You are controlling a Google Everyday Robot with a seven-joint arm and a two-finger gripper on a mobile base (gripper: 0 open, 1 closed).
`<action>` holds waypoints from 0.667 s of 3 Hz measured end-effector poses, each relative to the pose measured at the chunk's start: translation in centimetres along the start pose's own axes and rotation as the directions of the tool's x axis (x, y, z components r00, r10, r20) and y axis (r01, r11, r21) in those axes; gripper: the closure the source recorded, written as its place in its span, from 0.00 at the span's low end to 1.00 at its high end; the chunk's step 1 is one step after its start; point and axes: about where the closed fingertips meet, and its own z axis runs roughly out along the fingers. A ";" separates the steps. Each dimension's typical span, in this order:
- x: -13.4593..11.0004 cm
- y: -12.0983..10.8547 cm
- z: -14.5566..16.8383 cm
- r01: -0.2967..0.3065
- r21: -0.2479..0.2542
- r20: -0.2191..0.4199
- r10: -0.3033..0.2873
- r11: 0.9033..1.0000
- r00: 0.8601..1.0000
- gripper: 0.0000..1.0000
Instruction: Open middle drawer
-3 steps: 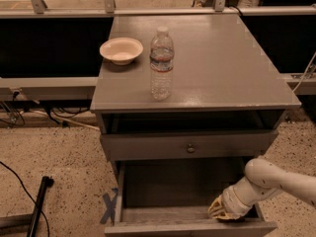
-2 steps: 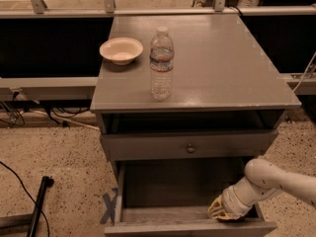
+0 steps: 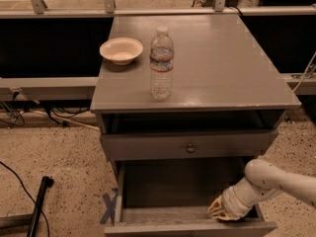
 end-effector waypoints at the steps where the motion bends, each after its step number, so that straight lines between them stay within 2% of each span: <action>1: 0.0 0.0 0.0 0.000 0.000 0.000 0.000 1.000 1.000 0.85; 2: 0.4 -0.2 -1.3 -0.004 0.089 0.051 0.000 0.996 0.999 1.00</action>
Offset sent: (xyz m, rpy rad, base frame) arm 0.0183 -0.0323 0.0302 0.1952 -0.1706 -0.1588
